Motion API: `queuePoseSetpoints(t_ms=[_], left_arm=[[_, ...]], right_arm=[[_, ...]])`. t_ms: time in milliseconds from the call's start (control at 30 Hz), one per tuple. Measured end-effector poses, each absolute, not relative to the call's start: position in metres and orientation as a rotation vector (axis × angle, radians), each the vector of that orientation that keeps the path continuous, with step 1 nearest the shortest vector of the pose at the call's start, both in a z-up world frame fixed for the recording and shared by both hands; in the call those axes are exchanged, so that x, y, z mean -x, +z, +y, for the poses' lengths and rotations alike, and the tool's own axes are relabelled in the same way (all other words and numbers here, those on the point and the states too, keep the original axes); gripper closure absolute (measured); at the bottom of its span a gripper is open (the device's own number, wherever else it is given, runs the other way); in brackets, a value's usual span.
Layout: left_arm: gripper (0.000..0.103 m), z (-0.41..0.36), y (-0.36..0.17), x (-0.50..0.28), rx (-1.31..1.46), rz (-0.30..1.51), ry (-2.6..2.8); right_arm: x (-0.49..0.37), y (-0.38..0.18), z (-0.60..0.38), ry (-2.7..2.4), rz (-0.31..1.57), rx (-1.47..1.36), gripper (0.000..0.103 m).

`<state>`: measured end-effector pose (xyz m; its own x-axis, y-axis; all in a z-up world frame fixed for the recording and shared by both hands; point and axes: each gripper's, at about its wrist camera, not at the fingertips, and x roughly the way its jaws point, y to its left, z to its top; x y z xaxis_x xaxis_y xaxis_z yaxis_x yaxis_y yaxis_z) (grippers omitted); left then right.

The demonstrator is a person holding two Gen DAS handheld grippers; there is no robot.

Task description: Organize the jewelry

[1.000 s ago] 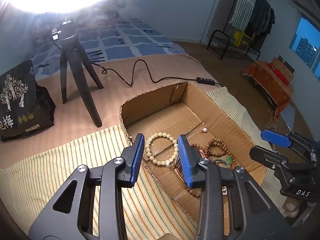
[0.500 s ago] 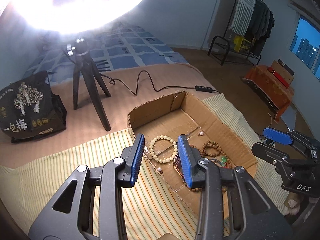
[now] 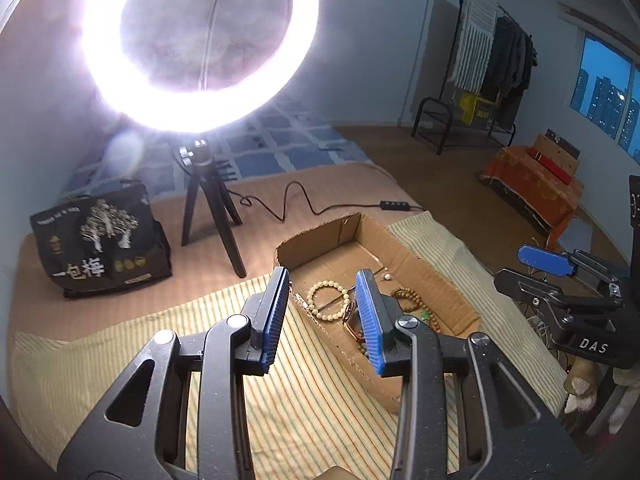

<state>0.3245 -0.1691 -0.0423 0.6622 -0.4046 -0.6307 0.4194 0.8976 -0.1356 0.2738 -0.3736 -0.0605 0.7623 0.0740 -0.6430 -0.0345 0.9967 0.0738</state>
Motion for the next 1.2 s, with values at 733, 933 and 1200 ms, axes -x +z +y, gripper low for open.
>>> queuePoseSetpoints(t_ms=[733,933,1200], left_arm=[[0.062,-0.123,0.003,-0.205,-0.07,0.572,-0.484],[0.055,-0.116,0.004,-0.183,-0.056,0.554,-0.491],[0.028,-0.112,0.003,-0.165,-0.042,0.523,-0.485]], right_arm=[[-0.198,-0.019,-0.331,0.041,0.552,0.037,0.023],[-0.183,-0.018,-0.327,0.02,0.535,0.061,0.022],[-0.171,-0.019,-0.333,-0.008,0.511,0.056,0.021]])
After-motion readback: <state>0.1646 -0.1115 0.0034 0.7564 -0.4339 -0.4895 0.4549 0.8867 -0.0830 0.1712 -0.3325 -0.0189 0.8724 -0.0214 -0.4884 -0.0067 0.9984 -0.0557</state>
